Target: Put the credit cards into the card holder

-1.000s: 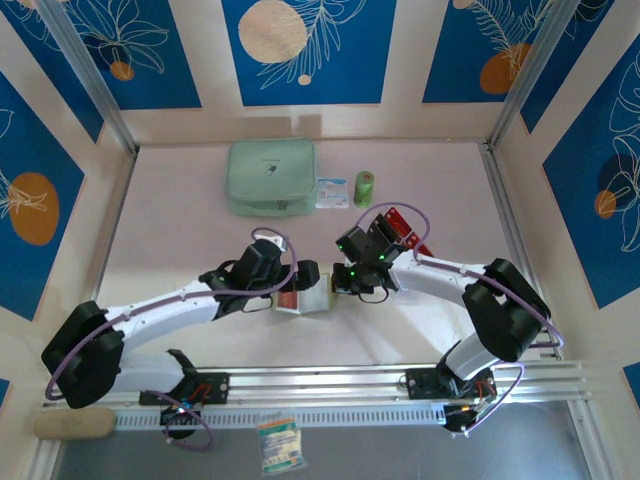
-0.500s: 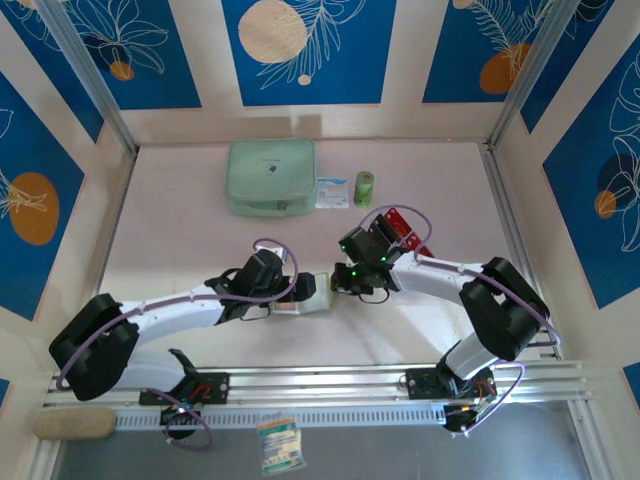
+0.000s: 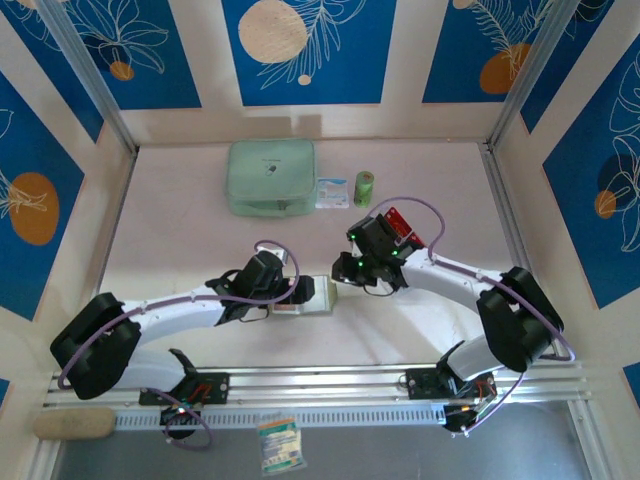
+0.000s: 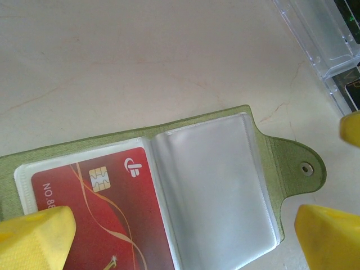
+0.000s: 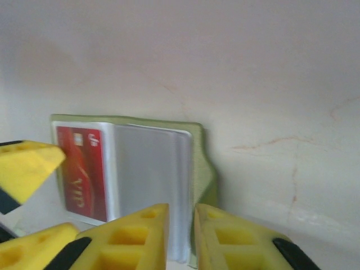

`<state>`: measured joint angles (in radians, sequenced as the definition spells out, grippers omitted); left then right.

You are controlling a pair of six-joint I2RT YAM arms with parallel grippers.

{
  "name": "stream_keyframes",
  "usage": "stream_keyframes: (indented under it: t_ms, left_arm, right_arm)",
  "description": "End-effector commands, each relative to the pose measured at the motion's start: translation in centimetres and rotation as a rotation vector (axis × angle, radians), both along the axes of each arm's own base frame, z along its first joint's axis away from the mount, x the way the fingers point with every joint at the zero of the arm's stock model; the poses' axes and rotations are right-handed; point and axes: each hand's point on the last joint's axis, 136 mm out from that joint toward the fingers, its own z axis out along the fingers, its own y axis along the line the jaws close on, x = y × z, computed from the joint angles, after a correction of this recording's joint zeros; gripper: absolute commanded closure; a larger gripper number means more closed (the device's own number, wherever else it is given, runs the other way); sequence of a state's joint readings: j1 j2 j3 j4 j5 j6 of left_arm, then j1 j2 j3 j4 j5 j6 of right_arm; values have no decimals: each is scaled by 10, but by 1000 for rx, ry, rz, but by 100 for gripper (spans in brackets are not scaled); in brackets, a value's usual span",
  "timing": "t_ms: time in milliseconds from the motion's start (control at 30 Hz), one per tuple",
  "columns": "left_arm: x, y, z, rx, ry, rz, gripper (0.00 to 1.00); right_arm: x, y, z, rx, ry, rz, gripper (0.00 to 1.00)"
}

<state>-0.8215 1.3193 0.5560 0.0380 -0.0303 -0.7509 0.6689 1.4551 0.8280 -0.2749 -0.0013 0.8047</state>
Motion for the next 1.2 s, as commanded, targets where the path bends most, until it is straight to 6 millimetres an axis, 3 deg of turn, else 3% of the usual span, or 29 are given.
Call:
stream_keyframes:
  t_ms: [0, 333, 667, 900, 1167]
  left_arm:
    - [0, 1, -3, 35, -20, -17, 0]
    - [1, 7, -8, 96, -26, -28, 0]
    - [0, 12, -24, 153, -6, -36, 0]
    - [-1, 13, -30, 170, 3, -41, 0]
    - [-1, 12, -34, 184, 9, -50, 0]
  right_arm:
    - [2, 13, 13, 36, 8, 40, 85]
    - [15, 41, -14, 20, 69, 102, 95]
    - [9, 43, -50, -11, 146, 132, 99]
    - [2, 45, -58, -4, 168, 138, 100]
    - [-2, 60, -57, 0, 169, 169, 100]
